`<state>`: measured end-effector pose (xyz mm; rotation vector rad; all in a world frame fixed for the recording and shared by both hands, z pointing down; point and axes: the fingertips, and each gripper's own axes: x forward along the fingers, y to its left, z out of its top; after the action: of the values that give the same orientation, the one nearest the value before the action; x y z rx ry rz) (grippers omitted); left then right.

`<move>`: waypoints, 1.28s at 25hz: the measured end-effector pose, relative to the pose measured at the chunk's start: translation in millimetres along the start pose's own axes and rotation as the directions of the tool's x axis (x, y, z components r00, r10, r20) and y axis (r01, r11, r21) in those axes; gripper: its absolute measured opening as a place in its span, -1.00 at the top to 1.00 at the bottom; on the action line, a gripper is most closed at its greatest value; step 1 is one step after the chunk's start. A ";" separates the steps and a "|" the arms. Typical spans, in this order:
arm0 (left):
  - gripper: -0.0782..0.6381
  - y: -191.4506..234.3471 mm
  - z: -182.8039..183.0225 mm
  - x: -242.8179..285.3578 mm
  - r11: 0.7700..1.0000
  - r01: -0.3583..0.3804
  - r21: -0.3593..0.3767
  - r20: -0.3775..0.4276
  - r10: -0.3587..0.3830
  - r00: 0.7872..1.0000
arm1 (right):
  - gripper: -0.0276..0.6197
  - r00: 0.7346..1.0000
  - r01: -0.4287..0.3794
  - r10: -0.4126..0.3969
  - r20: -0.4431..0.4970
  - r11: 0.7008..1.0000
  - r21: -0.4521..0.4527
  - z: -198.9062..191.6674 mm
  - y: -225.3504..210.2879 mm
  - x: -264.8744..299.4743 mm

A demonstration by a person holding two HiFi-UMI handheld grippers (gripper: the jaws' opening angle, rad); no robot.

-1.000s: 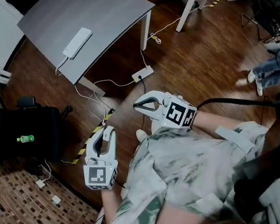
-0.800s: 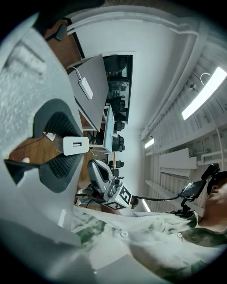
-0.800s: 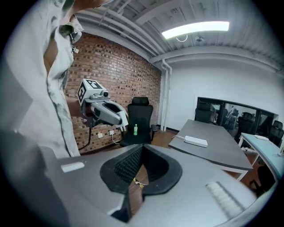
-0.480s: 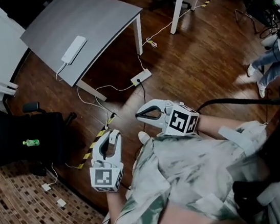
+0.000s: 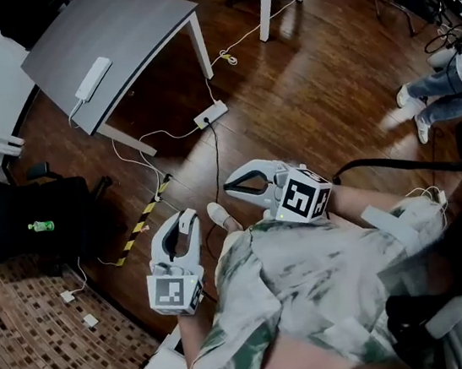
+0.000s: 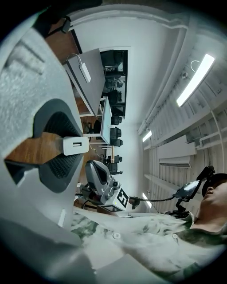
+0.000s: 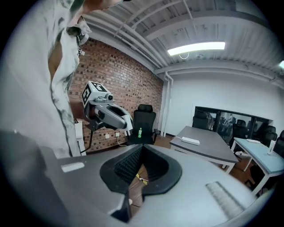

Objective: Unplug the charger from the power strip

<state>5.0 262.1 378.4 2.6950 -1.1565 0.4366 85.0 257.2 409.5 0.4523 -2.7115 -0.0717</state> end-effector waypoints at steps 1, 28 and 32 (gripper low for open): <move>0.49 -10.0 -0.8 -0.8 1.000 -0.002 -0.004 -0.003 0.002 1.000 | 0.90 1.000 0.002 -0.002 0.002 1.000 -0.001 -1.8 3.5 -9.1; 0.49 -63.1 -0.7 -8.0 0.999 -0.039 0.001 -0.005 0.039 0.999 | 0.90 1.000 -0.014 0.015 0.022 0.998 -0.054 -9.1 33.2 -67.0; 0.49 -51.4 0.4 0.2 0.999 -0.032 0.000 -0.004 0.032 0.999 | 0.90 1.000 -0.009 0.009 0.015 0.999 -0.046 -11.8 25.1 -60.7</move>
<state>42.7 297.0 375.7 2.6779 -1.1999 0.4471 134.9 300.6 400.9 0.4275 -2.7204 -0.1353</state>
